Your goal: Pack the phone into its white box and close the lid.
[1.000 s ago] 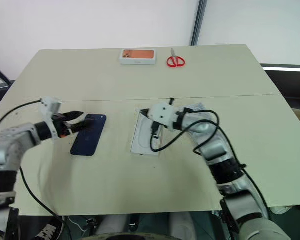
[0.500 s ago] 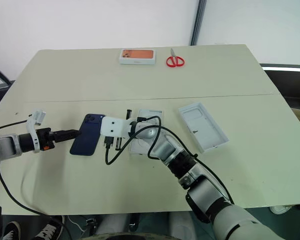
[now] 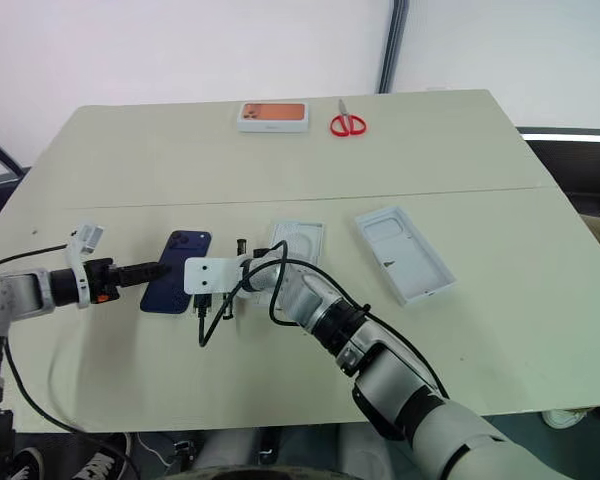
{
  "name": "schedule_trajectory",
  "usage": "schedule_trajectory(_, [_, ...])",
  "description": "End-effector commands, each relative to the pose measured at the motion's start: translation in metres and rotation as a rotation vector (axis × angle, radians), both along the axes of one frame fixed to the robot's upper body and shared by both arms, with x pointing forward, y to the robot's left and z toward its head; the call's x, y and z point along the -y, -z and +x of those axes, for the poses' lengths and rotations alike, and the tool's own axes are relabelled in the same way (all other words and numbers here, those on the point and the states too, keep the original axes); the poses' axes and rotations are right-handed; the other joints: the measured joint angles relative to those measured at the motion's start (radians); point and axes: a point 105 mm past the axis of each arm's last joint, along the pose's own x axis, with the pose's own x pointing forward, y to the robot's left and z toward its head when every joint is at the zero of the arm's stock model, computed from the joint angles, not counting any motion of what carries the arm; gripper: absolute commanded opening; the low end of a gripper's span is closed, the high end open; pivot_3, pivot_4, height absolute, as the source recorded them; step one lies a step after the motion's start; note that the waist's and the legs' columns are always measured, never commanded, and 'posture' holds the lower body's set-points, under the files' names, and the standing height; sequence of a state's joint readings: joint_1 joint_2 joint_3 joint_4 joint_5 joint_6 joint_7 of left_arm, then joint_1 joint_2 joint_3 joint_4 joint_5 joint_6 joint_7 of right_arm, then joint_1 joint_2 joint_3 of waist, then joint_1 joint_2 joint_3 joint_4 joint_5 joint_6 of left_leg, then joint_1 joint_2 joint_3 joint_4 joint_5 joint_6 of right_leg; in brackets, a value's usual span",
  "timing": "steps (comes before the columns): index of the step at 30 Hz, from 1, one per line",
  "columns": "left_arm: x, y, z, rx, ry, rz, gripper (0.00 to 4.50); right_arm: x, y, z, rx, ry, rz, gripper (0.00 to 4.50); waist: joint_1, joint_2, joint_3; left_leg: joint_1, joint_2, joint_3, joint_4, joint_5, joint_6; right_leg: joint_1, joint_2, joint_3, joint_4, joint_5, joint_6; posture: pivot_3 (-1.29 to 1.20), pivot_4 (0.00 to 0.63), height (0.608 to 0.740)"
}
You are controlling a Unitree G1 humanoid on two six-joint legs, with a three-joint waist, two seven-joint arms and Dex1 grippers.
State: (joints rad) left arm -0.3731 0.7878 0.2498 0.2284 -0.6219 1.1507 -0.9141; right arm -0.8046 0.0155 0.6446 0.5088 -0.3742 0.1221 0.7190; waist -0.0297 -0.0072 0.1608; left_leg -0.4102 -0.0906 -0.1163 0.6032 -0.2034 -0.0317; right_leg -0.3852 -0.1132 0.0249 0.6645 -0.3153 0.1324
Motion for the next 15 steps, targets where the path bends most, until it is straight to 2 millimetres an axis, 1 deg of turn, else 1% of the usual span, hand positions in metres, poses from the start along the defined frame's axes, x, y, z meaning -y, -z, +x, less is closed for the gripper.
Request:
schedule_trajectory(1, [0.03,0.039,-0.017,-0.172,0.08,-0.052,4.5,0.002,-0.003,0.003,0.038,-0.002,-0.018,0.07,0.009,0.002,-0.002,0.0,0.0,0.0,0.0,0.0,0.0,0.0,0.0,0.0,0.0,0.0,0.0,0.0,0.15,0.74])
schedule_trajectory(8, [0.046,0.034,-0.011,-0.184,0.082,-0.147,4.5,0.007,-0.001,0.005,0.032,0.017,-0.022,0.07,0.02,0.004,-0.004,0.003,-0.001,0.0,0.0,0.0,0.0,0.003,0.0,0.0,0.0,0.0,0.0,0.0,0.15,0.74])
schedule_trajectory(10, [0.052,0.032,-0.013,-0.192,0.111,-0.166,4.5,0.007,-0.002,0.006,0.036,0.018,-0.021,0.07,0.02,0.004,-0.004,0.003,-0.001,-0.001,0.0,0.0,0.0,0.004,-0.001,0.0,-0.001,0.0,0.0,0.0,0.15,0.74])
schedule_trajectory(12, [0.052,0.031,-0.012,-0.187,0.107,-0.17,4.5,0.009,-0.002,0.006,0.04,0.017,-0.022,0.07,0.019,0.004,-0.004,0.003,-0.001,-0.001,0.0,0.0,0.0,0.004,-0.001,0.0,-0.001,0.0,0.0,0.0,0.15,0.74])
schedule_trajectory(15, [0.044,0.03,-0.007,-0.172,0.063,-0.167,4.5,0.011,0.0,0.006,0.037,0.021,-0.028,0.07,0.02,0.004,-0.004,0.003,-0.001,-0.001,0.0,0.0,0.0,0.004,-0.001,0.0,-0.001,0.0,0.0,0.0,0.15,0.74])
